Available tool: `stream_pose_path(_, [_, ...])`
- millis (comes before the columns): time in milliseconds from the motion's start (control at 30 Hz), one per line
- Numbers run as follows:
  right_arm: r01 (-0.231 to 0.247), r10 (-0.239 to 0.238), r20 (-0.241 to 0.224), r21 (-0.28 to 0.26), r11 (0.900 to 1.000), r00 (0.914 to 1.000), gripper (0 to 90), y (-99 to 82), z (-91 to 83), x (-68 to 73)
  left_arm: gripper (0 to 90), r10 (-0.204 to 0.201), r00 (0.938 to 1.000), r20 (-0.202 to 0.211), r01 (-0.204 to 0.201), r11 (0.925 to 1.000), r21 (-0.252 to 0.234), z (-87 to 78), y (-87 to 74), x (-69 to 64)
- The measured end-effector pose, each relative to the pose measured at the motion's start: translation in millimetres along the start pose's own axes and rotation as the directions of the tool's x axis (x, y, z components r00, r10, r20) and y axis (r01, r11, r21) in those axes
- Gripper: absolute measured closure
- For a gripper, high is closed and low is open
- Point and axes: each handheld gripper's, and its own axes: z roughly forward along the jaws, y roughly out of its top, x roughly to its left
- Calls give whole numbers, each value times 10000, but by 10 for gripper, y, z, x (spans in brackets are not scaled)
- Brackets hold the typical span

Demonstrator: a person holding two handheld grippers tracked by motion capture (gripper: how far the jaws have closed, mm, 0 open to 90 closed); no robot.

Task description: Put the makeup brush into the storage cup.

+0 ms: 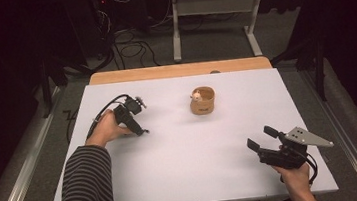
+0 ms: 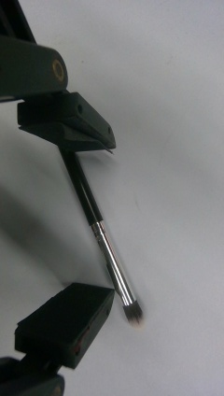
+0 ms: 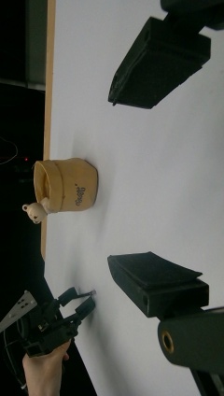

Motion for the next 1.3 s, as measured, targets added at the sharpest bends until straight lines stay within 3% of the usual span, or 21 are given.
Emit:
stream_pose_path(700, [-17,17,-9,8,10000,10000,200,0,0,0,399,-288,9978,602,282,9995,113,-17,2,13])
stream_pose_path(1000, [-52,52,-2,0,10000,10000,202,0,-3,0,450,-368,9972,648,360,9993,124,-25,3,8])
stream_pose_path(1300, [-17,17,-1,18,10000,10000,202,0,-1,1,585,-339,9971,683,331,9994,131,-46,-16,20])
